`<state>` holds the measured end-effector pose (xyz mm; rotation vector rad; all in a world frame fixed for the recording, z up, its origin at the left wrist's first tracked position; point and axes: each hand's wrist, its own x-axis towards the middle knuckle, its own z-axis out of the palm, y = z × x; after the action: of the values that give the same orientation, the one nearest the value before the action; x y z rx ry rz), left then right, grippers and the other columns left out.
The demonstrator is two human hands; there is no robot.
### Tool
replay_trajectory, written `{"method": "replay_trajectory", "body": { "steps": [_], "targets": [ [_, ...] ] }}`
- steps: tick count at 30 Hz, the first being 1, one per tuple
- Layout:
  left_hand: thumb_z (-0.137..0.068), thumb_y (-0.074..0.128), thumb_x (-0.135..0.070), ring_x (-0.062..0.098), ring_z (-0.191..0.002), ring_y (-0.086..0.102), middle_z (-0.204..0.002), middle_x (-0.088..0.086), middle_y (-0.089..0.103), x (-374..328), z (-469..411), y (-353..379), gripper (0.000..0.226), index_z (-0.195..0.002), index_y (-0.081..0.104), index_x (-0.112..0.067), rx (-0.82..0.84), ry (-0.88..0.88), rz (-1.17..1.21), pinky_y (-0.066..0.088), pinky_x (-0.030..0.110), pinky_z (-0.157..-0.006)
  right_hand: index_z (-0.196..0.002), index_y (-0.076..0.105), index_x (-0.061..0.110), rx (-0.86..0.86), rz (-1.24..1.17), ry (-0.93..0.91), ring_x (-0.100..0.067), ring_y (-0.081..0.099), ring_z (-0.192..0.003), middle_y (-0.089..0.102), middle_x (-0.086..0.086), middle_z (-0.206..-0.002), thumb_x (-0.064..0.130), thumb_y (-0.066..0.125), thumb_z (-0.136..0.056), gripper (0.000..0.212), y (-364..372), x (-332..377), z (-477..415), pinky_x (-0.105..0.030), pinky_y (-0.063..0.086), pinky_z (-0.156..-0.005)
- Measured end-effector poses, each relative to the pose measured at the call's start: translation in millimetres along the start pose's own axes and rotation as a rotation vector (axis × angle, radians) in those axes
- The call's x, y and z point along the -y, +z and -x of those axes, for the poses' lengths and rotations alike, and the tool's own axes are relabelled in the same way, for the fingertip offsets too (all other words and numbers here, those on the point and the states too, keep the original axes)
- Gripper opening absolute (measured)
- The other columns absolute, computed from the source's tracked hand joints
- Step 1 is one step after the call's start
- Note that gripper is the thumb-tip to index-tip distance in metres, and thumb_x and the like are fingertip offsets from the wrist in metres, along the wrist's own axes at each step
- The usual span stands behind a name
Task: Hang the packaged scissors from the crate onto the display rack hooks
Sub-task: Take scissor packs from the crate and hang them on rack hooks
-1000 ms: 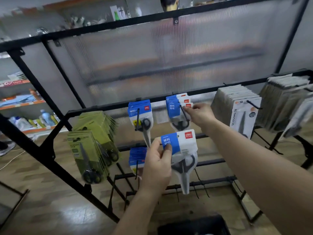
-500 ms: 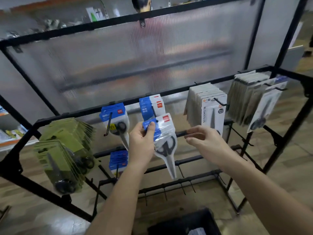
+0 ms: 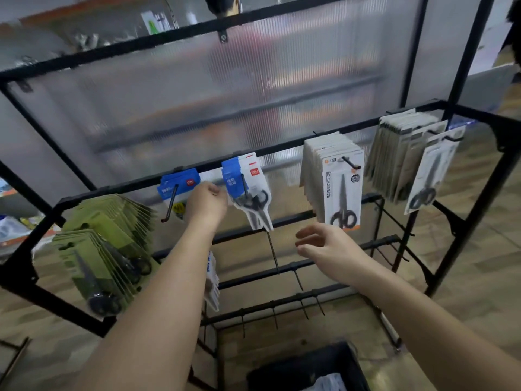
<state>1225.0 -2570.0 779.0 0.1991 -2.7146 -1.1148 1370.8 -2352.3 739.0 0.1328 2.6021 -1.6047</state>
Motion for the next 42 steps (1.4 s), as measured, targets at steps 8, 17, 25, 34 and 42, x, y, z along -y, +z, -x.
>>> {"method": "replay_trajectory", "body": {
  "steps": [8, 17, 25, 34, 42],
  "targets": [
    [-0.098, 0.061, -0.027, 0.013, -0.113, 0.061, -0.115, -0.014, 0.064, 52, 85, -21, 0.017, -0.114, 0.061, -0.034, 0.266, 0.213, 0.029, 0.047, 0.031, -0.092, -0.142, 0.055, 0.023, -0.102, 0.27, 0.011, -0.012, 0.055, -0.129, 0.059, 0.004, -0.14, 0.033, 0.063, -0.096, 0.048, 26, 24, 13, -0.032, 0.046, -0.108],
    [-0.101, 0.056, -0.032, 0.013, -0.123, 0.056, -0.139, -0.005, 0.06, 130, 119, 2, 0.044, -0.145, 0.051, -0.032, 0.517, 0.346, -0.109, 0.048, 0.034, -0.105, -0.152, 0.041, 0.029, -0.084, 0.472, 0.324, -0.02, 0.053, -0.132, 0.053, 0.001, -0.15, 0.041, 0.057, -0.096, 0.059, 86, -24, 46, -0.033, 0.047, -0.103],
    [-0.101, 0.056, -0.028, 0.017, -0.136, 0.045, -0.146, -0.002, 0.054, 191, 178, 102, 0.046, -0.146, 0.052, -0.021, 0.705, 0.37, -0.343, 0.038, 0.031, -0.109, -0.147, 0.041, 0.024, 0.125, 0.586, 0.644, -0.032, 0.044, -0.138, 0.05, -0.007, -0.148, 0.043, 0.057, -0.093, 0.059, 121, -173, 66, -0.043, 0.035, -0.112],
    [-0.102, 0.051, -0.034, 0.022, -0.147, 0.034, -0.159, 0.0, 0.041, 300, 238, 286, 0.055, -0.154, 0.042, -0.022, 1.044, 0.135, -0.58, 0.034, 0.045, -0.12, -0.087, 0.047, 0.02, 0.292, 0.189, 0.889, -0.029, 0.06, -0.088, 0.054, 0.0, -0.084, 0.044, 0.058, -0.077, 0.028, 183, -420, 68, -0.039, 0.051, -0.074],
    [-0.099, 0.053, -0.035, 0.033, -0.131, 0.051, -0.146, 0.012, 0.051, 495, 302, 561, 0.053, -0.148, 0.048, -0.014, 1.235, -0.074, -0.61, 0.048, 0.051, -0.106, -0.101, 0.063, 0.01, 0.434, 0.103, 1.048, -0.034, 0.062, -0.105, 0.058, -0.01, -0.097, 0.031, 0.052, -0.096, 0.024, 357, -684, 42, -0.033, 0.043, -0.079]
  ]
}}
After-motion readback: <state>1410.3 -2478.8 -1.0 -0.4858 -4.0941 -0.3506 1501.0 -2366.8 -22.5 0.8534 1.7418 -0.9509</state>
